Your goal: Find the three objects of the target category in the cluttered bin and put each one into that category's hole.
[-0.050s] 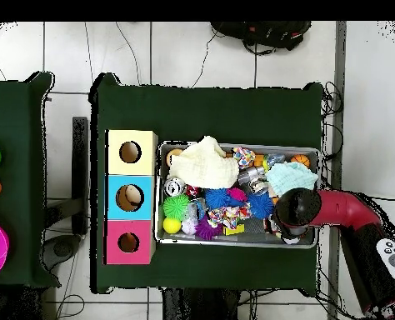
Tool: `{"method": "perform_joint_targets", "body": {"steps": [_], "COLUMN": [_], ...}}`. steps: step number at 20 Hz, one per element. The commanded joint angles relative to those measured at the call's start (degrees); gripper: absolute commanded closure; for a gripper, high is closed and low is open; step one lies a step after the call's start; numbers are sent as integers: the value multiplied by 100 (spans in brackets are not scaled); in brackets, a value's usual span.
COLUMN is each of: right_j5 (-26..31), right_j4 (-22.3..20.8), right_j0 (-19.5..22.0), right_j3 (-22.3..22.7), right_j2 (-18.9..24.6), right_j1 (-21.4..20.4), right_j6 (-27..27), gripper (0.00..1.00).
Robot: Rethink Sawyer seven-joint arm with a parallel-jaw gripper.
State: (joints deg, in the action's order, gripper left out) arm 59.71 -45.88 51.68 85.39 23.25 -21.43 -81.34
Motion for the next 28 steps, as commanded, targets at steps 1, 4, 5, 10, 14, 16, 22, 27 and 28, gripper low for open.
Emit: {"method": "perform_joint_targets", "body": {"steps": [1, 4, 5, 10, 14, 16, 22, 27, 28], "right_j5": [188, -470, -695, -1110, -1271, -1200, -1146, -925, -879], "right_j4": [-643, -743, -776, -504, -193, 11, 439, 730, 793], "right_j0": [-89, -279, -350, -519, -595, -643, -682, -718, -709], "right_j3": [961, 1089, 1126, 1098, 1037, 983, 915, 916, 915], "right_j2": [-1031, -1117, -1158, -1326, -1420, -1456, -1539, -1606, -1612], "right_j1": [1091, 789, 694, 489, 425, 388, 201, -32, -69], "right_j6": [114, -544, -732, -1055, -1146, -1149, -988, -801, -766], "gripper": [100, 100, 100, 100, 100, 100, 100, 100, 100]}}
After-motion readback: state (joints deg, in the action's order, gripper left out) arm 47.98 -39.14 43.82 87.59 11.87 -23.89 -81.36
